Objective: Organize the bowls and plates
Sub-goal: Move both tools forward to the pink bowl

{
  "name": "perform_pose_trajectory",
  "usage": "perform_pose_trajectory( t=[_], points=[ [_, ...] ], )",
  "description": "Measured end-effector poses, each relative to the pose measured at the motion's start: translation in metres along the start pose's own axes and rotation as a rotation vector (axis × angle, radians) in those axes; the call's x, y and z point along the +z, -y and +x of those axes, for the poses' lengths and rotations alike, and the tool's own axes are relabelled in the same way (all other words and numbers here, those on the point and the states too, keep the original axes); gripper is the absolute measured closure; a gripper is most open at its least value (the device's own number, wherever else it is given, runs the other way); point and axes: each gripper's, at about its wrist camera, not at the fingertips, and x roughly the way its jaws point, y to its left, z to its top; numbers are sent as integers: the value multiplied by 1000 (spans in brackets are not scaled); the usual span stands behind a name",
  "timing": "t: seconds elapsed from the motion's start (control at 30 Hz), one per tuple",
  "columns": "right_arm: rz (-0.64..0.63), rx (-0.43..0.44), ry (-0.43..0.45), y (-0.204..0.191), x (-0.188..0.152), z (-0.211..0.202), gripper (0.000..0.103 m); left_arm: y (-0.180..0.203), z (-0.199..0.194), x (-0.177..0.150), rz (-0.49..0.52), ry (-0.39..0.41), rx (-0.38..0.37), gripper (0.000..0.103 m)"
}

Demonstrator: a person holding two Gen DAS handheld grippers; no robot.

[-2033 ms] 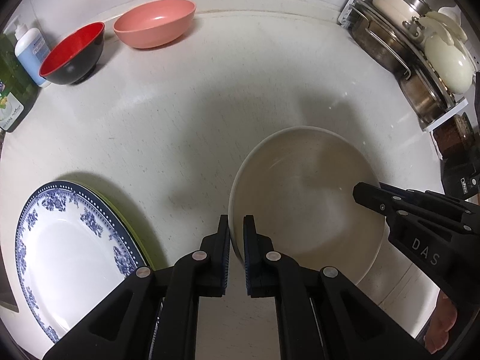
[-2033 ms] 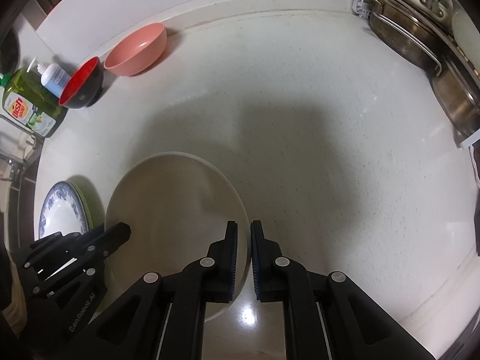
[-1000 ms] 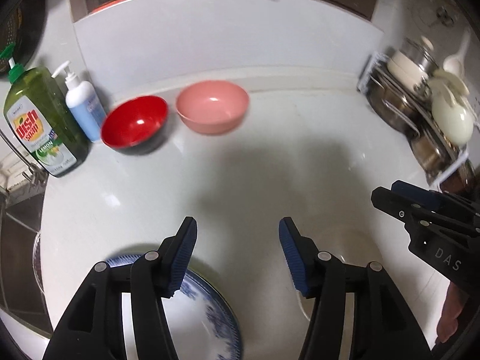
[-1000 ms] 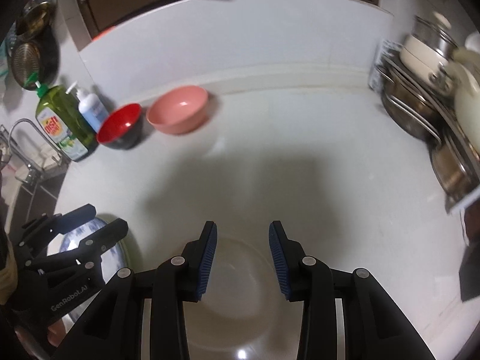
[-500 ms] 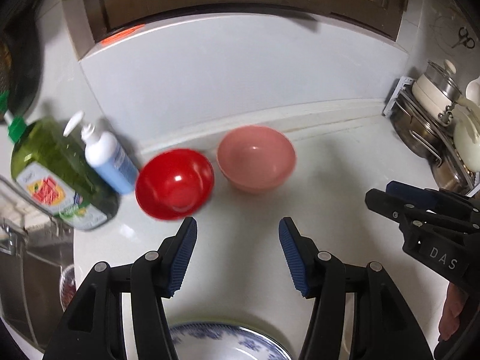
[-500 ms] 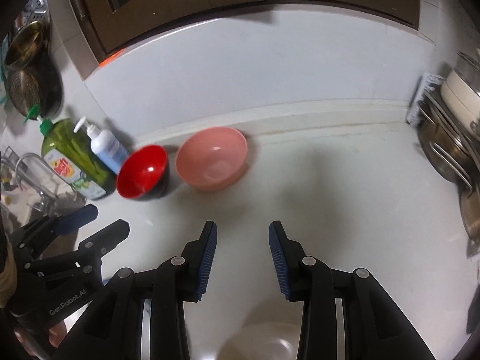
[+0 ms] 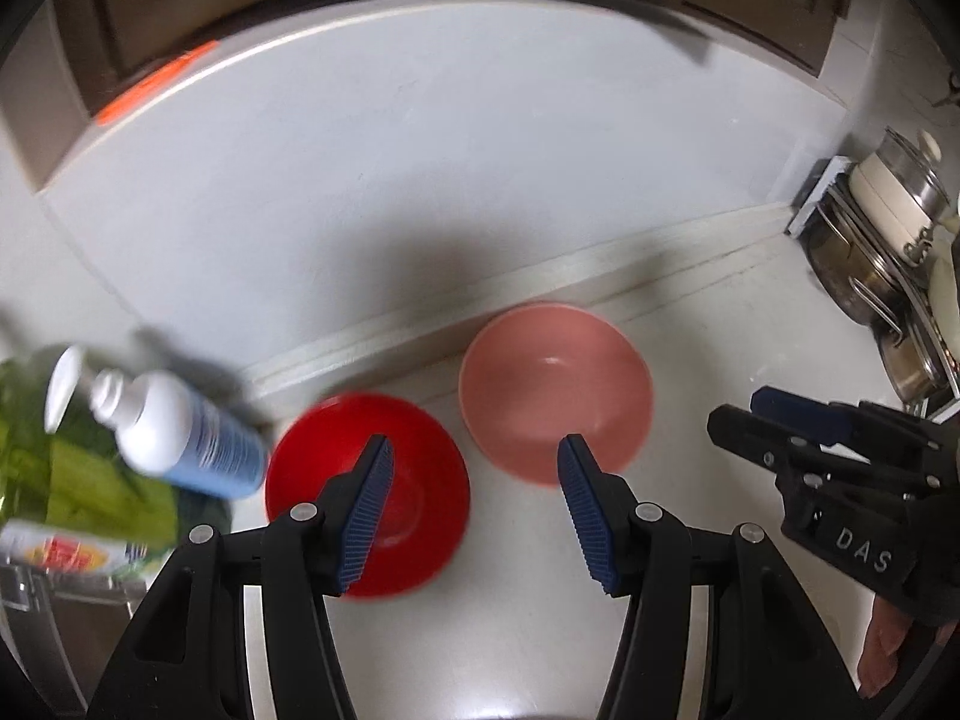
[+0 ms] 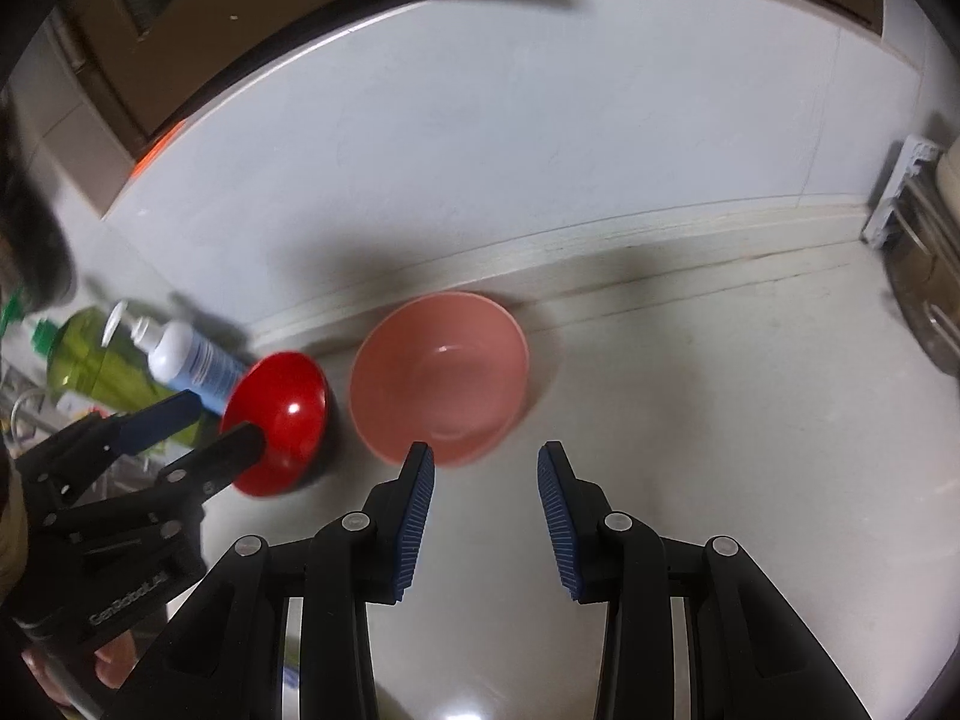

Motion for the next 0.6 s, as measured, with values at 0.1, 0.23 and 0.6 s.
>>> perform_pose_trajectory(
  t=[0.1, 0.23, 0.6],
  points=[
    [28, -8, -13, 1, 9, 15, 66, -6, 20, 14, 15, -19, -13, 47],
    [67, -19, -41, 6, 18, 34, 66, -9, 44, 26, 39, -47, -21, 48],
    [129, -49, -138, 18, 23, 82, 66, -8, 102, 35, 77, -141, 5, 60]
  ],
)
